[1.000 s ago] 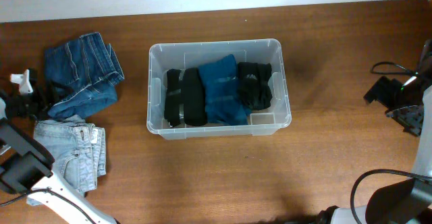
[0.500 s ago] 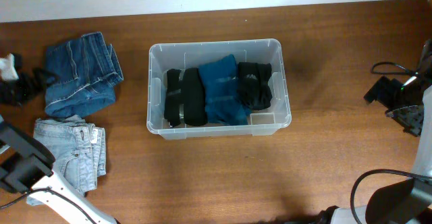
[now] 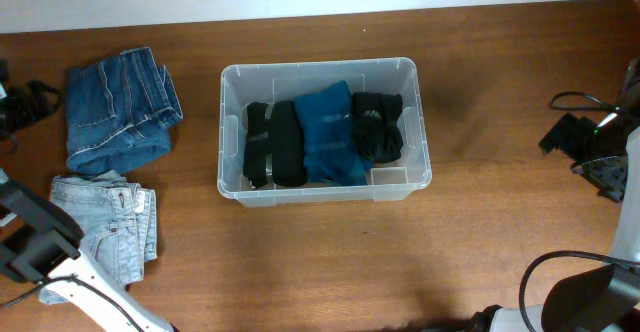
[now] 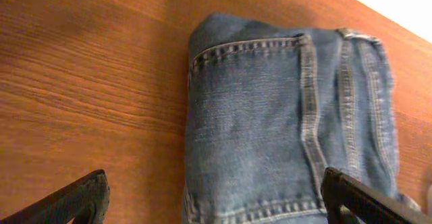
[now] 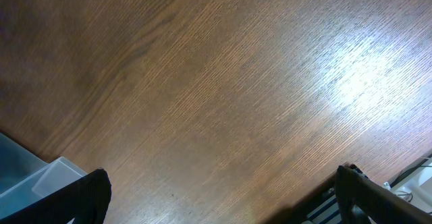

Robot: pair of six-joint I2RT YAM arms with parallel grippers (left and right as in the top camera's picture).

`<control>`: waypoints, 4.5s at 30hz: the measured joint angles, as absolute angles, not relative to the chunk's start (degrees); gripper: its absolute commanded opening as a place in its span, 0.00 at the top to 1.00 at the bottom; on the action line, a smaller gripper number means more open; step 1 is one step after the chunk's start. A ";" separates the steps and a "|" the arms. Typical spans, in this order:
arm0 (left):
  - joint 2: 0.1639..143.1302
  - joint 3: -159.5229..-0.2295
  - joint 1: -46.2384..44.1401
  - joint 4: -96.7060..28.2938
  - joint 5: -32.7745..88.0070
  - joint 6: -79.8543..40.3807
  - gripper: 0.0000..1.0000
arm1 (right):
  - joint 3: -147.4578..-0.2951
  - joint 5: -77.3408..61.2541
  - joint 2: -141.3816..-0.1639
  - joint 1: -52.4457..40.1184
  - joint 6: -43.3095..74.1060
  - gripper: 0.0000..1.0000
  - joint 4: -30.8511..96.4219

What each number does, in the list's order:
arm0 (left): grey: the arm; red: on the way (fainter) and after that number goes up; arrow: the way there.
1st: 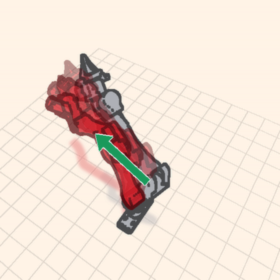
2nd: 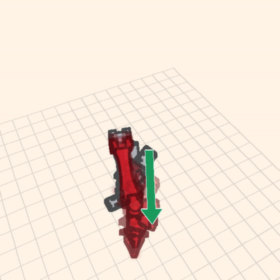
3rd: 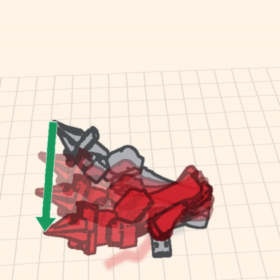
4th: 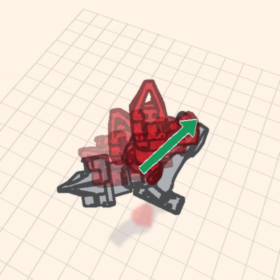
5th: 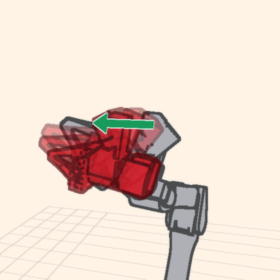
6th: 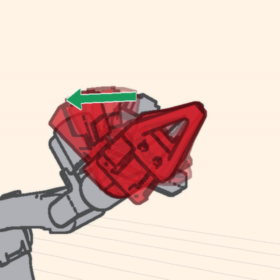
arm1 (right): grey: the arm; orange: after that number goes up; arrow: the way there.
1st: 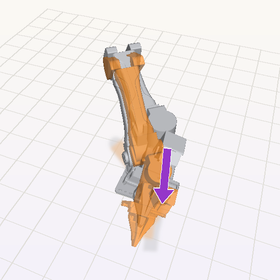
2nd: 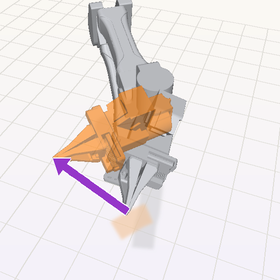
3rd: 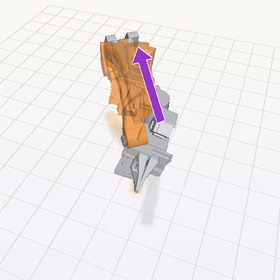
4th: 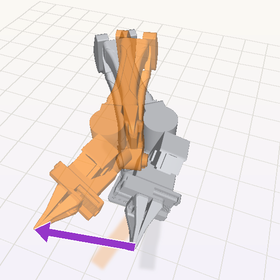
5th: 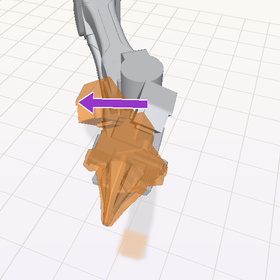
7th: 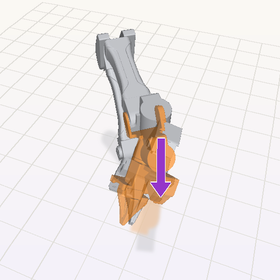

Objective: Pack container
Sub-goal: 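Grasp the dark blue jeans with the left gripper and lift them, then carry the dark blue jeans over the box and lower them in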

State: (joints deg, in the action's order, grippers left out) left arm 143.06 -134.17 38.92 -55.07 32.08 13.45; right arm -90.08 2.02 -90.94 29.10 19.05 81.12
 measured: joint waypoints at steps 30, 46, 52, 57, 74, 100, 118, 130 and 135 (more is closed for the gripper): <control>150.89 -134.82 33.89 -61.43 34.87 5.63 0.75 | -90.08 2.02 -90.94 29.10 19.05 0.02 81.14; 153.77 -160.00 34.35 -80.18 40.10 2.33 0.99 | -90.08 2.02 -90.94 29.10 19.05 0.02 81.12; 153.01 -177.51 34.41 -87.18 41.10 -0.16 0.99 | -90.08 2.02 -90.94 29.10 19.03 0.02 81.12; 149.69 -177.93 32.84 -88.60 46.04 -1.39 0.99 | -90.08 2.02 -90.94 29.10 19.07 0.02 81.12; 124.49 -178.67 12.21 -93.27 48.60 -8.25 0.99 | -90.08 2.04 -90.94 29.10 19.05 0.02 81.12; 124.29 -154.71 -28.86 -81.12 23.75 -38.41 0.99 | -90.08 2.02 -90.94 29.10 19.05 0.02 81.12; 124.33 -149.88 -28.82 -80.68 20.25 -40.80 0.99 | -90.08 2.02 -90.94 29.10 19.03 0.02 81.12; 124.33 -149.82 -30.76 -79.24 17.69 -46.06 0.98 | -90.08 2.02 -90.94 29.10 19.07 0.02 81.12; 124.33 -148.27 -30.74 -78.94 17.10 -48.51 0.97 | -90.08 2.02 -90.94 29.10 19.07 0.02 81.12</control>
